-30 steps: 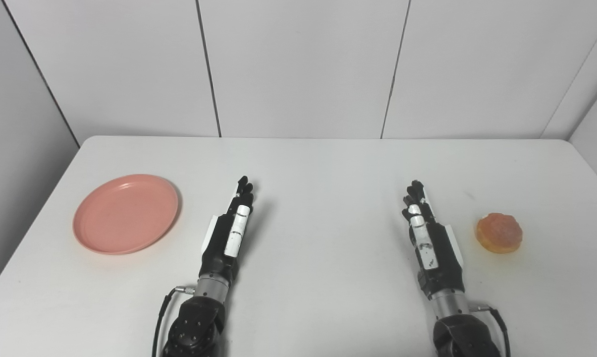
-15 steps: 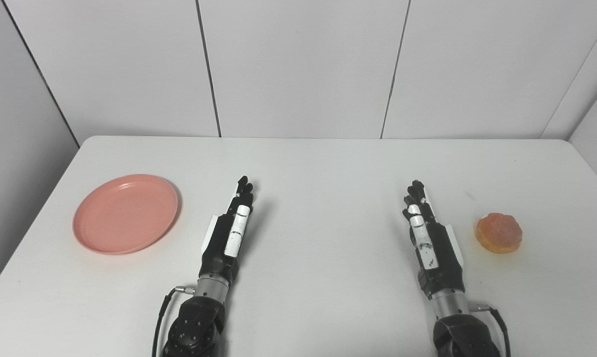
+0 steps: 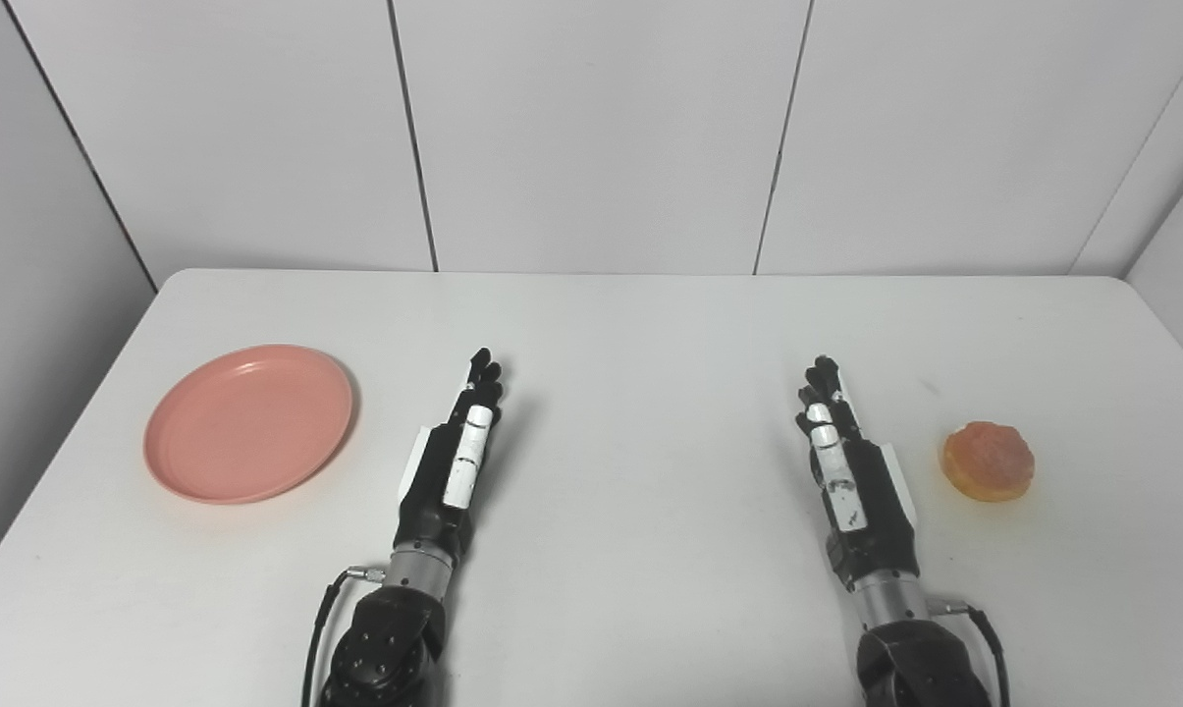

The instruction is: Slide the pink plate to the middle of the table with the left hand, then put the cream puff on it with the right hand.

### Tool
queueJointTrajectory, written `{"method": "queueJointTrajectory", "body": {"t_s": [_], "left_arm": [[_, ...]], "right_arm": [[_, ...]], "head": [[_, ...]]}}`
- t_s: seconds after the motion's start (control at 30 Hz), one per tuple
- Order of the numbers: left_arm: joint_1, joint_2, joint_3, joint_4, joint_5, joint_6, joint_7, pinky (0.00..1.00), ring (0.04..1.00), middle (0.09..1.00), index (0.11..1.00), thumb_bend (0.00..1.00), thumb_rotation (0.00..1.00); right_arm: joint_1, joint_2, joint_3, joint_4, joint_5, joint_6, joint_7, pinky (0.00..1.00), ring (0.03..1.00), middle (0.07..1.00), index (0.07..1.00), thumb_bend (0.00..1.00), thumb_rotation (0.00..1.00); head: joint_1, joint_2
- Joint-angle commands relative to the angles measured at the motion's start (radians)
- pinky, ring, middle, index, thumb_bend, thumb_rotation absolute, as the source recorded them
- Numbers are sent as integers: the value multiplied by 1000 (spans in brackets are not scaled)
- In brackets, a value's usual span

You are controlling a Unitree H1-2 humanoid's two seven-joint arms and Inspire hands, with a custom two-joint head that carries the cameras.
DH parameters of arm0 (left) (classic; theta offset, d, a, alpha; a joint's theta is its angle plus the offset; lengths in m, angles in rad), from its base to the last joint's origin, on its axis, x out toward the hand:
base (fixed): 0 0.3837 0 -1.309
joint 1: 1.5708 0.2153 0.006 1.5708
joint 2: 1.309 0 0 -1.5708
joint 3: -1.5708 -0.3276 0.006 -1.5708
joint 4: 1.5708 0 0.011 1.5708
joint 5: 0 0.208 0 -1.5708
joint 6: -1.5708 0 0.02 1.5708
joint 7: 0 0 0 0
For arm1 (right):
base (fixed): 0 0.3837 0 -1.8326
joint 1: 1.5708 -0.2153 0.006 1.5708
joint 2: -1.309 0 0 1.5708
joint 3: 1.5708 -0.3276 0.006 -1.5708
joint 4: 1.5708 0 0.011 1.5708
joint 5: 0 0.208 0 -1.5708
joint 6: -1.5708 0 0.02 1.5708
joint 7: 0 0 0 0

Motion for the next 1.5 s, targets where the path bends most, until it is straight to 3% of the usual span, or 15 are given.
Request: {"method": "queueJointTrajectory", "body": {"t_s": [0.0,0.3,0.4,0.6,0.8,1.2,1.47], "left_arm": [[29,11,-2,31,5,-2,-9,1000,1000,1000,1000,651,1000],[30,13,-6,26,6,6,-11,1000,1000,1000,1000,647,1000],[29,13,-5,27,2,3,-12,1000,1000,1000,1000,655,1000],[33,11,-4,19,1,9,-9,1000,1000,1000,1000,656,1000],[30,12,-5,25,2,8,-12,1000,1000,1000,1000,662,1000],[31,9,1,24,-15,7,-20,1000,1000,1000,1000,675,1000],[31,7,4,33,-15,-10,-23,1000,1000,1000,1000,669,1000]], "right_arm": [[28,6,-3,24,7,-19,2,1000,1000,1000,1000,597,893],[23,6,-3,42,2,-49,0,1000,1000,1000,1000,558,897],[26,4,-2,27,1,-21,1,1000,1000,1000,1000,574,903],[25,8,-7,31,13,-39,4,1000,1000,1000,1000,515,895],[25,3,-2,31,-4,-34,0,1000,1000,1000,1000,539,903],[26,-2,0,0,23,69,19,1000,1000,1000,1000,566,891],[25,1,-2,1,37,69,21,1000,1000,1000,1000,552,890]], "head": [[1,-1],[1,-1],[2,0],[2,2],[2,2],[0,3],[0,3]]}}
